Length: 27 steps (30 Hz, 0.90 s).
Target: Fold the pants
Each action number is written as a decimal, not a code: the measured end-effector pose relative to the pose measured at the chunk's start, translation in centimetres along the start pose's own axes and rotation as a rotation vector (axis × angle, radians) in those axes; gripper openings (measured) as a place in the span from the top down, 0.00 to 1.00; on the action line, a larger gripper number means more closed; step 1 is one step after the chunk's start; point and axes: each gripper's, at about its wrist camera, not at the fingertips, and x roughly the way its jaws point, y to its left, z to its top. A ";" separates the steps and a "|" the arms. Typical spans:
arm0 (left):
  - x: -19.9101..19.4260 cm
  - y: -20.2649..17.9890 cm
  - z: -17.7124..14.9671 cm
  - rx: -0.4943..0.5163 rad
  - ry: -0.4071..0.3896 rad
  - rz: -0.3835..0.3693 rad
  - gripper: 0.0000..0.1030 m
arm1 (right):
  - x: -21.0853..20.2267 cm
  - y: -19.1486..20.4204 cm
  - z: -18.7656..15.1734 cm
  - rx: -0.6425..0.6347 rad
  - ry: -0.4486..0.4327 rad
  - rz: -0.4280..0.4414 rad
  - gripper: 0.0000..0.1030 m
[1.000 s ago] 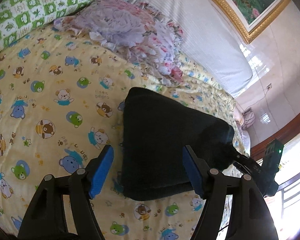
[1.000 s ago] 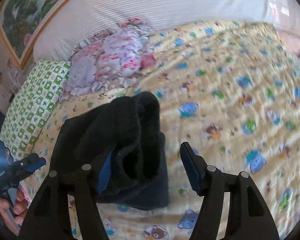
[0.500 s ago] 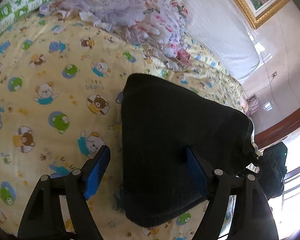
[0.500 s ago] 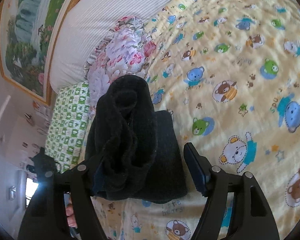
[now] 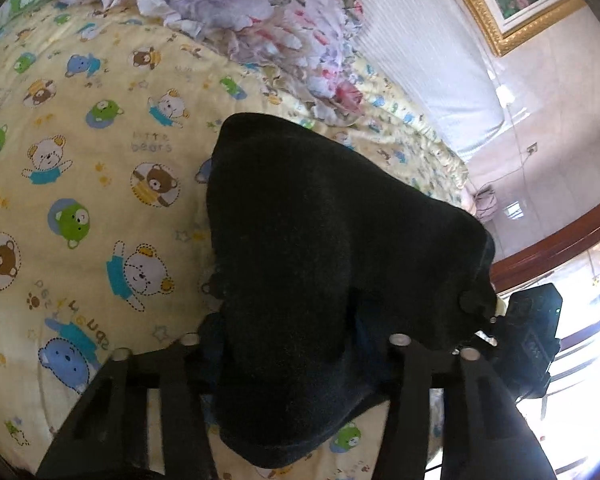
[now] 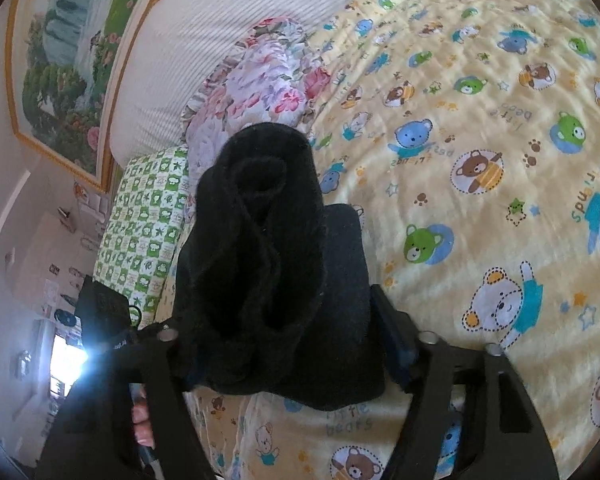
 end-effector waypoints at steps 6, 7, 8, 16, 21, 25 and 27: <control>-2.3 -1.2 0.3 0.051 -0.053 0.005 0.67 | -0.7 3.0 0.1 -0.076 -0.036 0.004 0.50; -2.7 -1.4 0.5 0.065 -0.069 0.019 0.67 | -0.7 3.5 0.3 -0.083 -0.041 0.013 0.51; -2.8 -1.4 0.7 0.075 -0.075 0.030 0.67 | -0.5 4.0 0.5 -0.089 -0.040 0.025 0.51; -5.0 0.3 4.4 0.094 -0.145 0.083 0.67 | 3.3 6.3 2.6 -0.098 -0.030 0.072 0.51; -4.9 2.2 7.2 0.073 -0.150 0.101 0.67 | 6.4 7.4 4.2 -0.101 -0.010 0.074 0.51; -3.7 3.2 8.9 0.089 -0.143 0.140 0.67 | 8.6 7.6 5.2 -0.107 0.000 0.028 0.51; -3.0 3.6 9.3 0.088 -0.132 0.150 0.63 | 9.3 7.5 5.5 -0.113 0.022 -0.016 0.49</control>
